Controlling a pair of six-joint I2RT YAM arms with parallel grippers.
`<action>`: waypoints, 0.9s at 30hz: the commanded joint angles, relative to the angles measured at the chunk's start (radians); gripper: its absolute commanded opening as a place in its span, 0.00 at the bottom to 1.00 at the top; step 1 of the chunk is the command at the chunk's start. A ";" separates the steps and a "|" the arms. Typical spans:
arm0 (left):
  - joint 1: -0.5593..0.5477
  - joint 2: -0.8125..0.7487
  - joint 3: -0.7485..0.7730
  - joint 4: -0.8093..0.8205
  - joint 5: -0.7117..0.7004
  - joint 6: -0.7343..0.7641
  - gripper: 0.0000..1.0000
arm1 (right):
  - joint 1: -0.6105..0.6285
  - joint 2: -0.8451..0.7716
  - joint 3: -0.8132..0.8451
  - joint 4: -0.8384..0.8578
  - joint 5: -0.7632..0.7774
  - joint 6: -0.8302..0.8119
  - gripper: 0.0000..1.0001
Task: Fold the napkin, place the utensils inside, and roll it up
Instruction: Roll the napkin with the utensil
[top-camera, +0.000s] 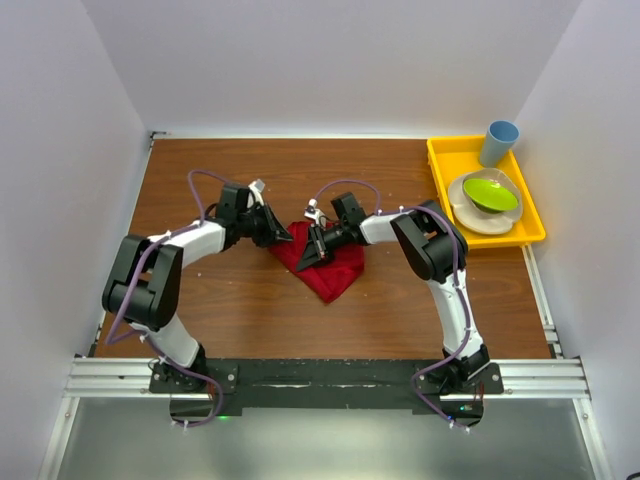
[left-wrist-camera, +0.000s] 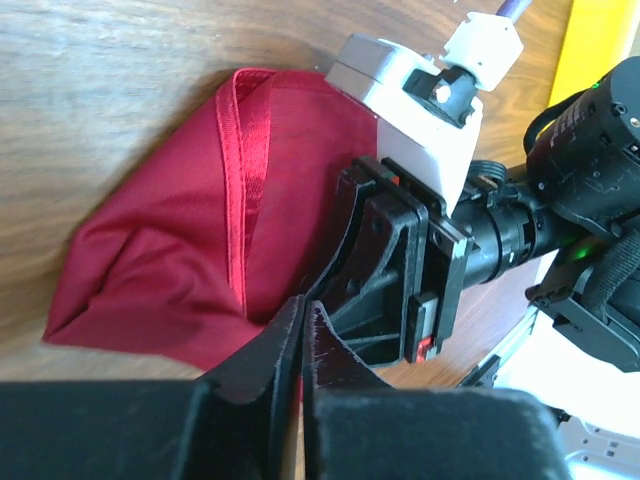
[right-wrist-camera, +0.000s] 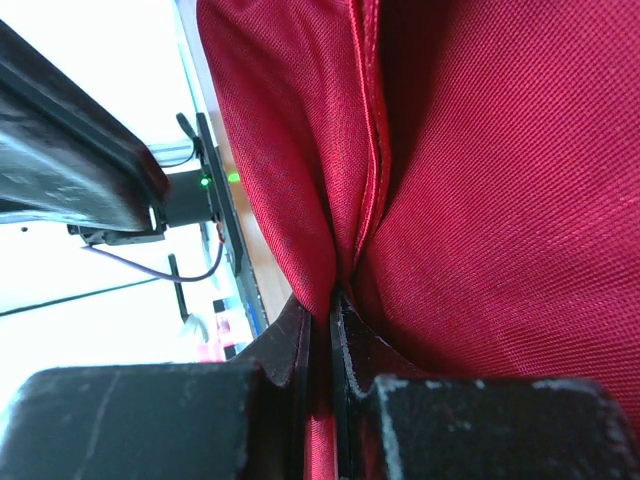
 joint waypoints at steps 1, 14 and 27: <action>-0.007 0.041 -0.061 0.180 0.042 -0.048 0.04 | -0.004 0.074 -0.039 -0.148 0.252 -0.057 0.00; -0.010 0.233 -0.161 0.392 -0.021 -0.001 0.00 | -0.007 0.079 -0.012 -0.210 0.305 -0.071 0.02; -0.010 0.336 -0.199 0.322 -0.098 0.064 0.00 | -0.002 -0.079 0.123 -0.585 0.459 -0.322 0.44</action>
